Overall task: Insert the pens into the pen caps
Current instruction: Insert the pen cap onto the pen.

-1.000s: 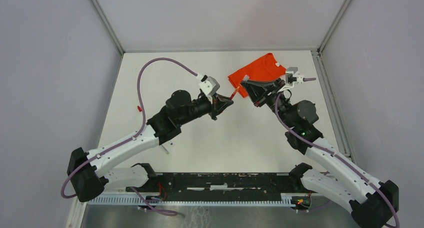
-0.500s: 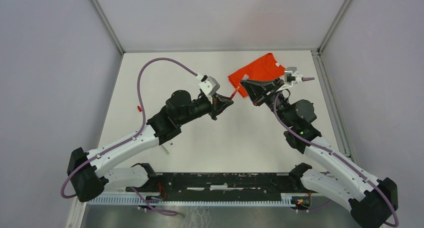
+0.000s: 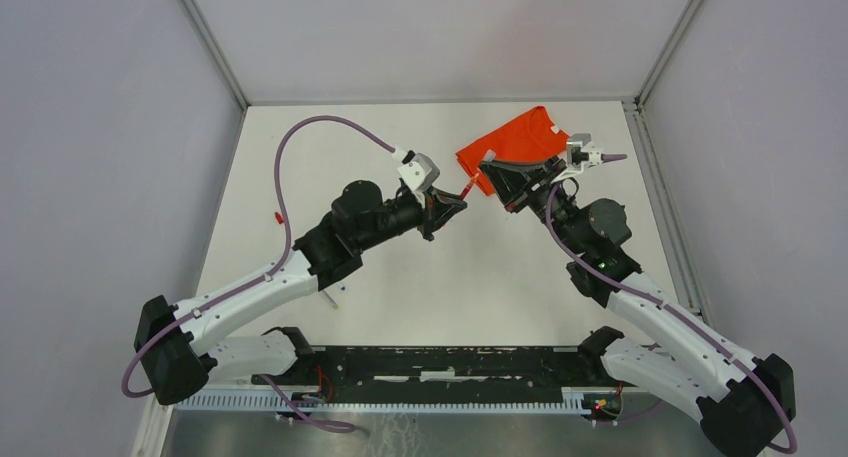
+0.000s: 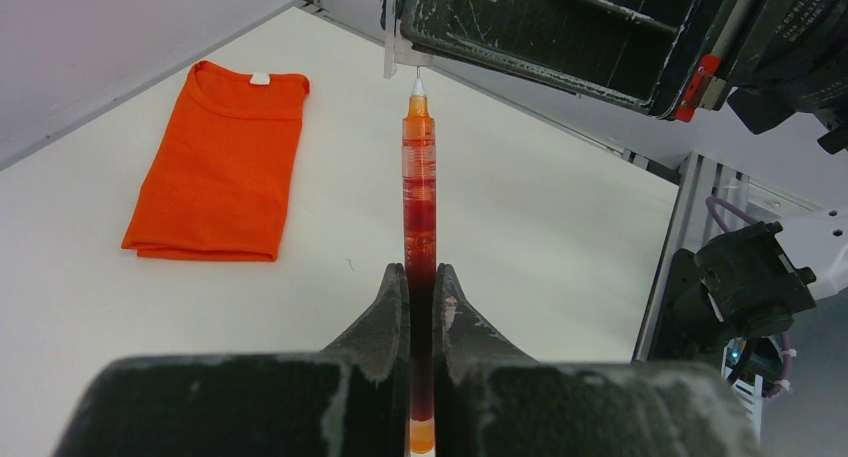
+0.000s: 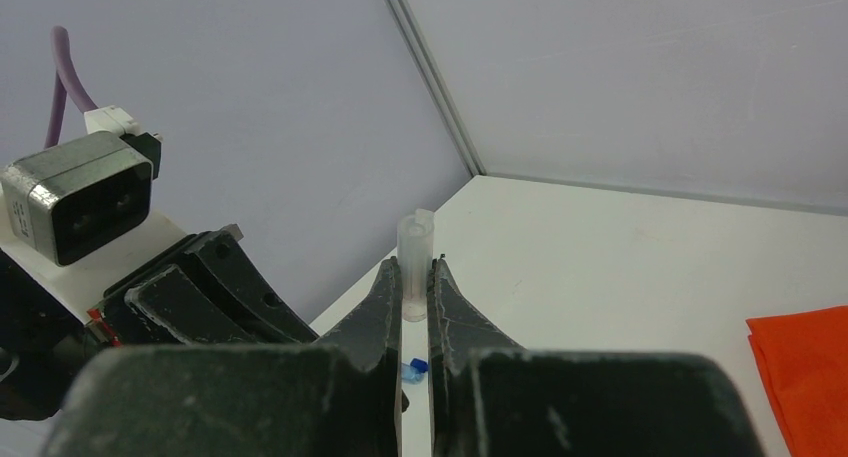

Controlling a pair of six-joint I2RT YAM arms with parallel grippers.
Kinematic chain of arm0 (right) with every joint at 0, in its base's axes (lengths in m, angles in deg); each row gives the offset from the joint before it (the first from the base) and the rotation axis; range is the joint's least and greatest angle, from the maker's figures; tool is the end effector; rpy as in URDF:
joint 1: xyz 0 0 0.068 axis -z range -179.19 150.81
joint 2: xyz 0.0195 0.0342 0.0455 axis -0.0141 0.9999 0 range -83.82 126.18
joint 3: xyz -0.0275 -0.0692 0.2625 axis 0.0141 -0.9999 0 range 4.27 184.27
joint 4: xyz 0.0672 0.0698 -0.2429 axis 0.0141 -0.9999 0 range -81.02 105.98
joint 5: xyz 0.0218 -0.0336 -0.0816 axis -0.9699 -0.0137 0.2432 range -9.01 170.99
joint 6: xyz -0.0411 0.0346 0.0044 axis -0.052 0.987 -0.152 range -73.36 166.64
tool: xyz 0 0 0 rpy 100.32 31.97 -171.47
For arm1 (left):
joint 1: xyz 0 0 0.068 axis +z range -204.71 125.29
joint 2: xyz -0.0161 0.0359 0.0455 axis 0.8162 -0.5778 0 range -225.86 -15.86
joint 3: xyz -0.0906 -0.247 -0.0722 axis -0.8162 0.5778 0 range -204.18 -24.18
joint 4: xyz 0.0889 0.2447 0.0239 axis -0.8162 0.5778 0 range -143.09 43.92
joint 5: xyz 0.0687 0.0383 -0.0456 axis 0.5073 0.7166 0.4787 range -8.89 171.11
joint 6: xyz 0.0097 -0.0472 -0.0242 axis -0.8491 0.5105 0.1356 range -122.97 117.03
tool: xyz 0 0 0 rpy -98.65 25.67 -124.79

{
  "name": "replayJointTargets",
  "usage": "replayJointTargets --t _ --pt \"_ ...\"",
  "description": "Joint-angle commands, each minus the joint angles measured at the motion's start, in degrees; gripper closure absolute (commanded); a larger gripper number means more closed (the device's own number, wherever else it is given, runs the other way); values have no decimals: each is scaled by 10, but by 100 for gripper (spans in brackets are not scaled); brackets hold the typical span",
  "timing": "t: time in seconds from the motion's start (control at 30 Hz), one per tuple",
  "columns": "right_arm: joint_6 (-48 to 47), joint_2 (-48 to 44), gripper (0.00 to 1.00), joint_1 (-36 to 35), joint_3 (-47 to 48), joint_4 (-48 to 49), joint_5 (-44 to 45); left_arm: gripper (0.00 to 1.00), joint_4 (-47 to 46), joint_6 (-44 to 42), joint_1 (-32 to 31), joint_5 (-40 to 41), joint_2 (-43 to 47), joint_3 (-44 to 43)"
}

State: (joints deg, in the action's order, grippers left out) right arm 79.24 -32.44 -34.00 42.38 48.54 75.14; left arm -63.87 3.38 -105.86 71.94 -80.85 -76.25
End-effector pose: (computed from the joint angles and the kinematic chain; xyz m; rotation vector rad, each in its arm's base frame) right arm 0.1709 0.1233 0.3582 -0.1193 1.3050 1.0778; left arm 0.1647 -0.2136 0.3523 0.7600 1.5026 -0.8962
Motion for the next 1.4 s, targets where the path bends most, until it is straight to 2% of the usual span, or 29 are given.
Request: replayJointTargets --t 0.0,0.73,1.37 --pt "4 -2 100 1 6 29 -16 98 -16 -22 -3 0 7 -11" --pt "16 11 100 0 -2 35 -61 98 -15 -21 -2 5 6 -11" --pt "32 -1 100 1 -50 28 -52 98 -26 -14 -3 19 16 -3"
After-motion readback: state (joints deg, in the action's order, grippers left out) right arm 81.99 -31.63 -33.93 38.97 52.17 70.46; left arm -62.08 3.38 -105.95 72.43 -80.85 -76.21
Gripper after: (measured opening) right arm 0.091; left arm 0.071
